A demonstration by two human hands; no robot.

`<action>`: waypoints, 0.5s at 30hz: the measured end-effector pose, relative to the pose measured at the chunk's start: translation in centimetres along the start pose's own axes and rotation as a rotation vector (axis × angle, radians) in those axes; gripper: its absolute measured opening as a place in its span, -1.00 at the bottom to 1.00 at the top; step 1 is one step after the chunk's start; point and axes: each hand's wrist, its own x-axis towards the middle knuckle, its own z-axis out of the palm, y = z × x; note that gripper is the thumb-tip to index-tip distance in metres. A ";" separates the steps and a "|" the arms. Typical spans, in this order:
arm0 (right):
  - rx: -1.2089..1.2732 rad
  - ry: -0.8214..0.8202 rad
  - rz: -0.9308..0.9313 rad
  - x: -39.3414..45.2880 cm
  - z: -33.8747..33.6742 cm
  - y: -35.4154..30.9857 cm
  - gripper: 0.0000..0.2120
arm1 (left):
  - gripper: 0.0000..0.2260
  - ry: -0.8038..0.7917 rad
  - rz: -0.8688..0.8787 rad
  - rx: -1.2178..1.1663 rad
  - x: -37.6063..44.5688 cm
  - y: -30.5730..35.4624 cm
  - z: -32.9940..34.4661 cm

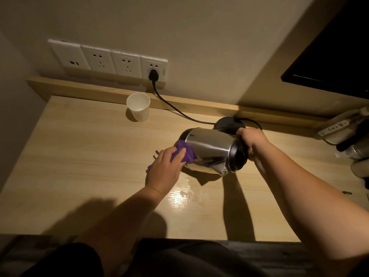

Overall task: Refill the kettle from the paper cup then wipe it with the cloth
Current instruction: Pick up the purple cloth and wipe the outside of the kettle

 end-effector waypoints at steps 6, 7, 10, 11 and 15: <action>0.096 0.031 -0.017 0.0 0.0 -0.2 -0.89 | -0.61 -0.038 -0.081 -0.017 1.1 0.8 -0.9; 0.105 0.035 -0.018 0.1 0.0 -0.1 -0.89 | -0.61 -0.022 -0.049 -0.039 1.2 1.5 -1.2; 0.116 0.035 -0.006 0.2 -0.2 0.0 -0.94 | -0.56 -0.010 0.173 -0.094 0.9 4.5 -1.4; 0.113 0.030 -0.001 0.3 -0.2 -0.1 -0.94 | -0.54 -0.024 0.231 -0.095 0.8 5.2 -1.3; 0.075 0.016 -0.005 0.5 -0.4 -0.1 -0.94 | -0.40 -0.058 0.258 -0.015 0.5 3.7 -0.5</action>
